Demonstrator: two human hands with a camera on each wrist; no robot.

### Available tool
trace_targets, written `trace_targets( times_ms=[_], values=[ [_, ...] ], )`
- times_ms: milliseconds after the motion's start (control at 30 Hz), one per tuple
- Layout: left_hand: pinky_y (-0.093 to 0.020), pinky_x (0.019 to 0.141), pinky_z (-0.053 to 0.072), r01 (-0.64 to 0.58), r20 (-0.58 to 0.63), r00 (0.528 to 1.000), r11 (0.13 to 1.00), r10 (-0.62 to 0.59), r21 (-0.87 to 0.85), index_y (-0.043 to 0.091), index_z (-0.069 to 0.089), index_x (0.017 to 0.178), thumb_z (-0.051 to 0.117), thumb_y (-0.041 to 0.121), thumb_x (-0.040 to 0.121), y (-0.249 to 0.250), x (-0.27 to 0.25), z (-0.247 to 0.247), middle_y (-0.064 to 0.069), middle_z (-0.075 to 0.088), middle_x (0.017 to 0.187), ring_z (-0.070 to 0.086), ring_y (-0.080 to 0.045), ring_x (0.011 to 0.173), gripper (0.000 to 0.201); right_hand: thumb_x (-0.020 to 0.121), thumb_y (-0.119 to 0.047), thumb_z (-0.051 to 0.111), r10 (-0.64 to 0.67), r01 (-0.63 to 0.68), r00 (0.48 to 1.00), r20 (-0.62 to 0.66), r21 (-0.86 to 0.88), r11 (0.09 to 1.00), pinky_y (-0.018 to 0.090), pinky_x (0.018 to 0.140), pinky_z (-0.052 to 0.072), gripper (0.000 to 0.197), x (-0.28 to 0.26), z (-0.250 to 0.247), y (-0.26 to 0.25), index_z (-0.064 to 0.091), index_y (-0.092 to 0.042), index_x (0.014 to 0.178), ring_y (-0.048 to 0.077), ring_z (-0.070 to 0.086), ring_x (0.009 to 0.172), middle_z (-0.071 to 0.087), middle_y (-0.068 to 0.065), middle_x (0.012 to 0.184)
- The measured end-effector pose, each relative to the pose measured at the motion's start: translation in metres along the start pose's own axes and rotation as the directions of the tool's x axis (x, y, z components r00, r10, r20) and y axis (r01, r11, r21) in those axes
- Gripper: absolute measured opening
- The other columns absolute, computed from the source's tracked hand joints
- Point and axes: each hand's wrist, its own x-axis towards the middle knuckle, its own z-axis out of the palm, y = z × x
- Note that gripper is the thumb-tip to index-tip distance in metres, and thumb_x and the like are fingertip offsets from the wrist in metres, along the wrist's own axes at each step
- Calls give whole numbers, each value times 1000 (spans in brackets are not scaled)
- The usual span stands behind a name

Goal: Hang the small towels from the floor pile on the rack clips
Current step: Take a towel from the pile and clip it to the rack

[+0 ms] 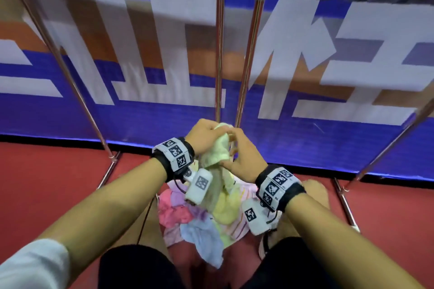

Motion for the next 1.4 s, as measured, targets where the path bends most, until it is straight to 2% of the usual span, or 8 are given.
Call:
trace_targets(
  times_ms=[133,300,567,700,867,1067,1167,1400],
  values=[
    [-25,64,42,68,-23,997,993,-70,-97,15,57,63,61,23,95,-31,10,4,1,56,65,50,-11,61,34,89,-7,55,95,-90,974,-204,33,995,33,70,50,16,11,10,26,53,-23,92,18,58,70,63,-1,76],
    [-12,46,37,163,50,986,984,-160,-67,18,55,61,67,21,91,-70,7,13,14,53,47,47,3,45,33,94,-9,49,82,-79,993,-82,43,996,41,76,50,17,16,25,43,59,-22,89,19,57,74,63,-1,78],
    [-25,58,38,429,126,903,875,-410,-225,17,59,86,65,35,91,-151,-11,37,-1,61,82,56,-14,63,20,99,-8,39,173,-169,983,-64,69,983,27,60,38,13,6,53,74,50,-13,95,10,45,59,54,9,69],
    [-39,73,47,305,269,924,949,-273,-81,18,62,75,79,46,70,-178,-24,59,0,63,77,59,-16,72,34,98,-7,46,251,-241,965,-70,132,962,23,61,37,11,-7,69,95,55,-11,92,2,46,58,47,-11,65],
    [-44,93,54,207,386,905,978,-180,-30,26,70,101,80,43,64,-187,-30,86,4,75,97,70,-17,97,42,88,-18,71,298,-281,954,-28,264,923,32,64,48,20,-27,86,103,55,-21,77,13,54,65,58,3,68],
    [-46,81,52,146,232,966,982,-115,-121,3,63,92,79,24,70,-189,-24,87,-14,69,87,64,-26,79,34,84,-6,74,300,-226,944,-140,390,893,22,64,47,19,-29,76,107,58,-16,81,12,56,65,59,4,72],
    [-35,77,48,170,172,974,977,-148,-125,17,64,86,71,7,86,-192,-23,84,-3,65,82,58,-15,77,12,86,-5,72,313,-249,939,-144,345,905,22,70,50,19,-30,72,117,66,-23,87,10,60,71,64,0,78],
    [-32,66,41,149,52,989,971,-142,-186,17,65,81,64,27,86,-196,-26,81,-6,59,70,50,-17,66,11,98,-16,56,259,-229,953,-156,186,955,12,66,37,15,-38,75,124,57,-14,84,0,49,69,56,-7,76]
  ],
)
